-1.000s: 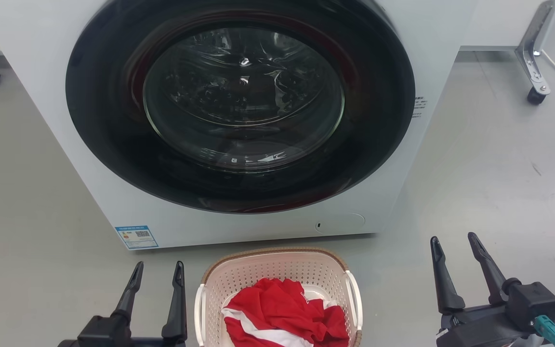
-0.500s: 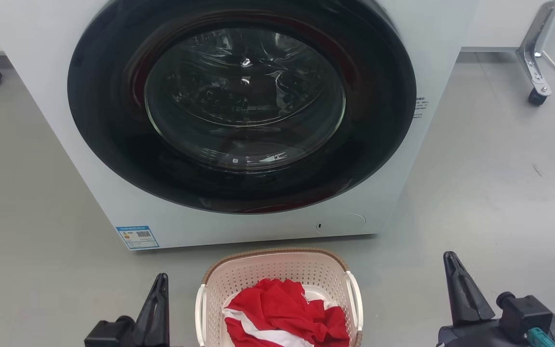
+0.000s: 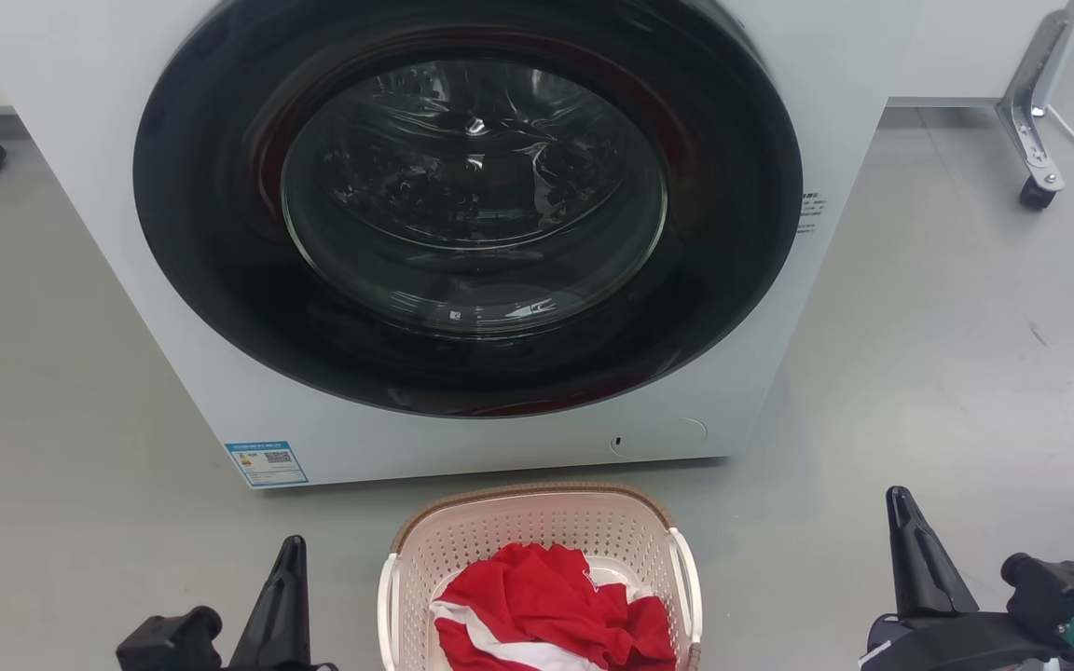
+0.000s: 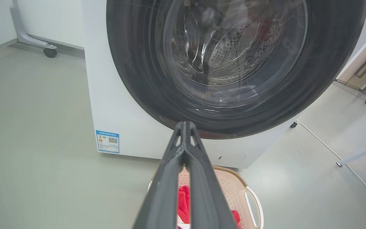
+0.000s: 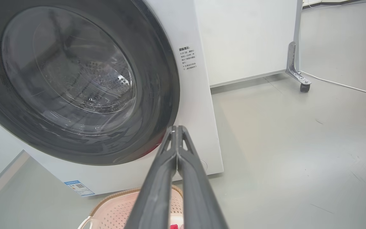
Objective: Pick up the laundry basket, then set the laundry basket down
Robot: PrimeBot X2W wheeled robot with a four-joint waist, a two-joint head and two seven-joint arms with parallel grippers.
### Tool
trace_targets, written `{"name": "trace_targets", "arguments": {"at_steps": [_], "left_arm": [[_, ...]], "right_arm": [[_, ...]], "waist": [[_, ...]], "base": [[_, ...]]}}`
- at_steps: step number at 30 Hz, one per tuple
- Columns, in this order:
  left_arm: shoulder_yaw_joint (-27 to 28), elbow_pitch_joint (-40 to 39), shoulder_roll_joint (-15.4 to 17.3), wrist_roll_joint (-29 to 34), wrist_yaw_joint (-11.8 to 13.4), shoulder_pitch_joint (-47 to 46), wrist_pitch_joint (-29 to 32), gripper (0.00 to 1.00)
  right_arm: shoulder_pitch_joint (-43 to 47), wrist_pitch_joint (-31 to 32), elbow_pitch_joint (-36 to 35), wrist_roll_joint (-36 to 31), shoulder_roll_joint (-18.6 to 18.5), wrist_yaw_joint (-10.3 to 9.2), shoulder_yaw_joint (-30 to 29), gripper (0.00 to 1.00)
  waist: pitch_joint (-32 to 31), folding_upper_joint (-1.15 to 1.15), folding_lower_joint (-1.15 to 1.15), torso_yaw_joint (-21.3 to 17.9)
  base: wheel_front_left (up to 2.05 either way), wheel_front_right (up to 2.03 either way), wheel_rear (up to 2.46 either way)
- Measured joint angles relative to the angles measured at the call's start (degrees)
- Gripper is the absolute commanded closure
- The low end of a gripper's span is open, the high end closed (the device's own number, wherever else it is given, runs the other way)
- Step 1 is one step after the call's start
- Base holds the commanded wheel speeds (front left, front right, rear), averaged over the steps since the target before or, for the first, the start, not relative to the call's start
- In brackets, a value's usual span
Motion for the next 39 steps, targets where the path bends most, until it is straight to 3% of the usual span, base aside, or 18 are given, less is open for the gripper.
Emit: {"name": "trace_targets", "arguments": {"at_steps": [39], "left_arm": [[7.3,5.6,-1.8,-27.4,-5.2,-3.3,6.0,1.00]], "right_arm": [[-1.4,8.3,4.1,27.2,4.1,5.22,-10.1,1.00]], "waist": [[-1.3,0.00,0.00,-0.1]], "base": [[0.00,0.00,0.00]]}}
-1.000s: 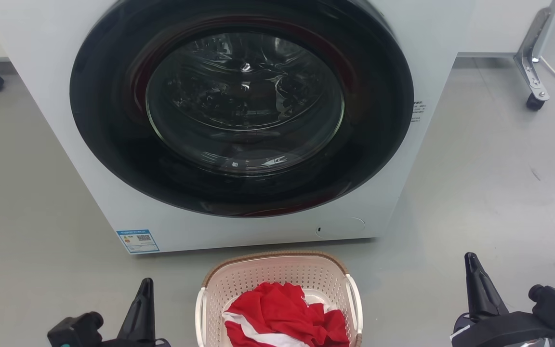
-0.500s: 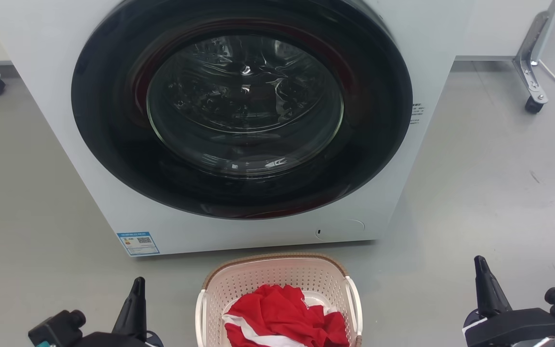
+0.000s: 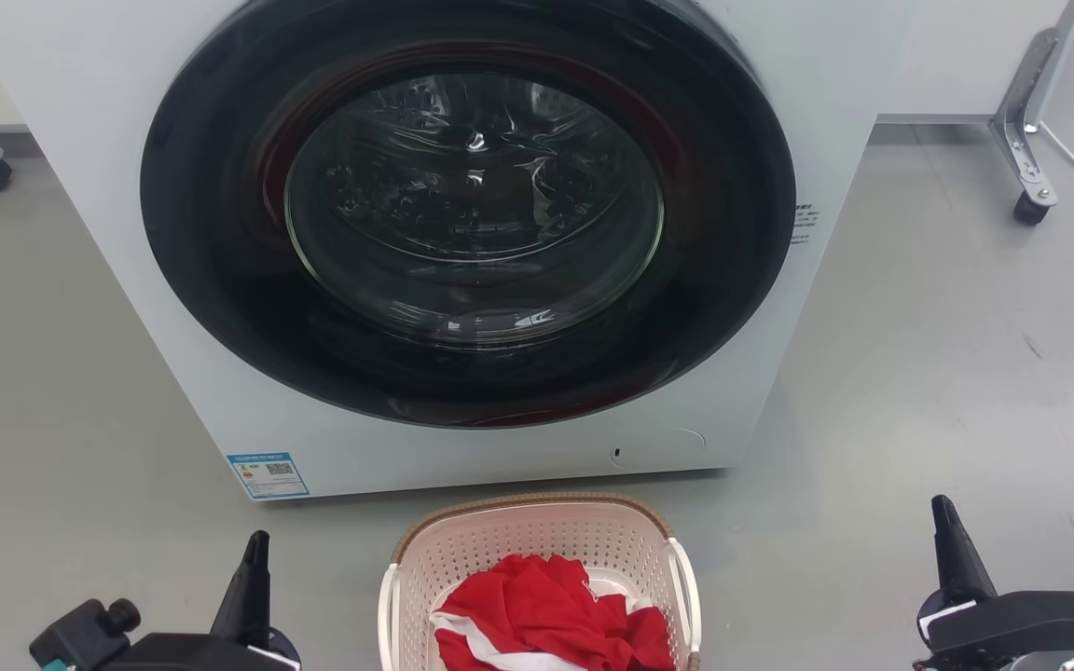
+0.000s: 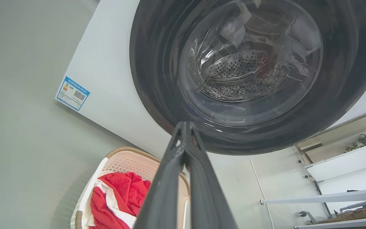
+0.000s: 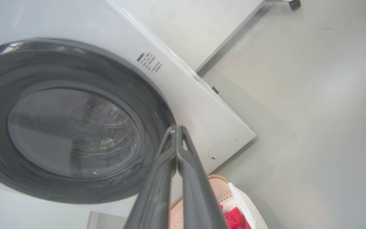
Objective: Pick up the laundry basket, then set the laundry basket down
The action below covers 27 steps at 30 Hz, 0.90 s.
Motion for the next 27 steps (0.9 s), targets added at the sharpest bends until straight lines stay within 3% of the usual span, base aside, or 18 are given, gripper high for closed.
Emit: {"name": "trace_targets", "arguments": {"at_steps": [27], "left_arm": [[4.9,3.7,-1.4,-19.3,-3.9,-2.7,3.8,1.00]], "right_arm": [[-1.2,5.2,2.9,18.7,2.9,3.65,-6.7,1.00]], "waist": [[-0.9,0.00,0.00,-0.1]], "base": [[0.00,0.00,0.00]]}}
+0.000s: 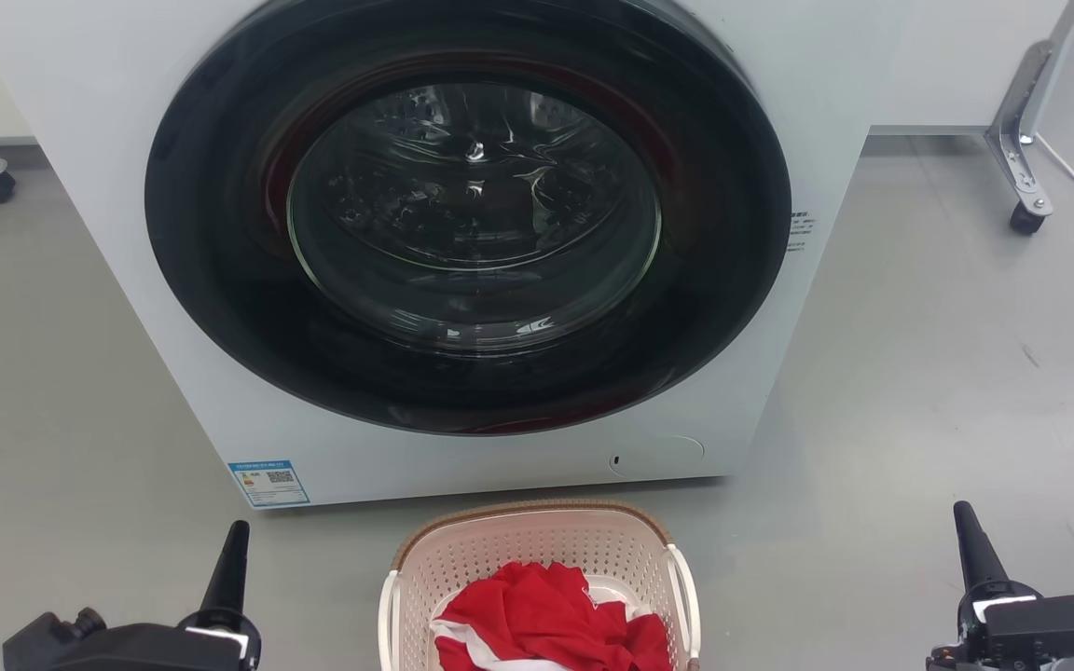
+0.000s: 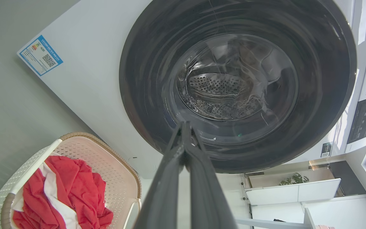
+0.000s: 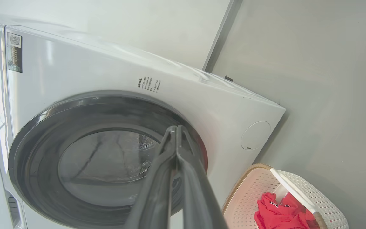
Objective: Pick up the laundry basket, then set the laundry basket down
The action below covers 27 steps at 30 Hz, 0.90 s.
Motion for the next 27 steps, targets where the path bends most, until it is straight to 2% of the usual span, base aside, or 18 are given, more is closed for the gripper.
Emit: {"name": "trace_targets", "arguments": {"at_steps": [23,27], "left_arm": [[4.2,3.3,-1.0,-15.6,-3.0,-2.2,3.1,1.00],[4.3,3.5,-1.1,-16.9,-3.4,-2.3,3.2,1.00]], "right_arm": [[-0.7,4.1,2.4,15.9,2.4,3.10,-5.7,1.00],[-1.1,4.5,2.5,16.5,2.5,3.25,-6.0,1.00]], "waist": [[-0.7,0.00,0.00,-0.1],[-0.8,0.00,0.00,-0.1]], "base": [[0.00,0.00,0.00],[0.00,0.00,0.00]]}}
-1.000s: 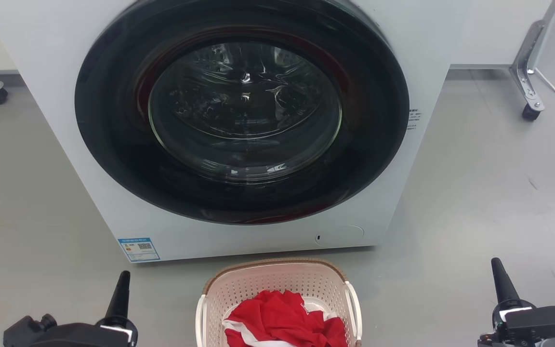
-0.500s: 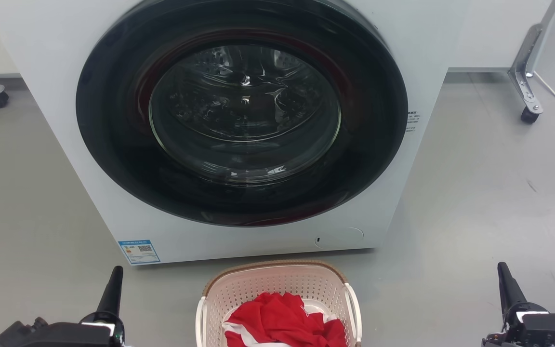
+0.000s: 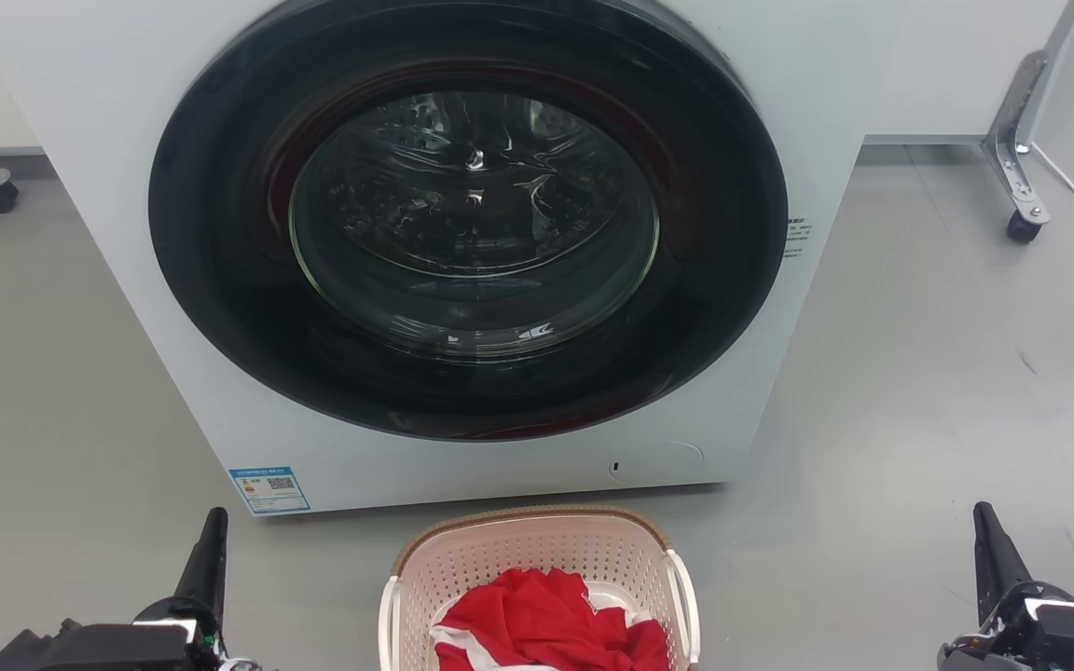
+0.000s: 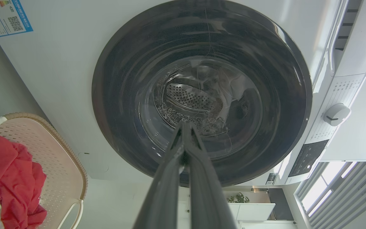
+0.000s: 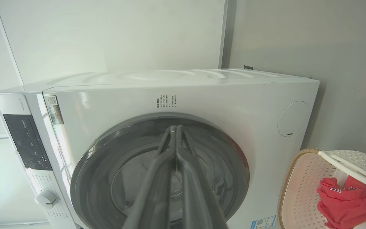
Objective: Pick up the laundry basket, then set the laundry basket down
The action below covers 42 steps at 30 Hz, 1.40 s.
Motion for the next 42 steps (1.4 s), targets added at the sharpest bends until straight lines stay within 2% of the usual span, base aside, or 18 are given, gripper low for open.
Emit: {"name": "trace_targets", "arguments": {"at_steps": [42], "left_arm": [[0.0,0.1,0.0,-0.1,0.0,0.0,0.0,1.00]], "right_arm": [[0.0,0.0,0.0,0.1,0.1,0.01,0.0,1.00]], "waist": [[0.0,0.00,0.00,0.0]], "base": [[0.00,0.00,0.00]]}}
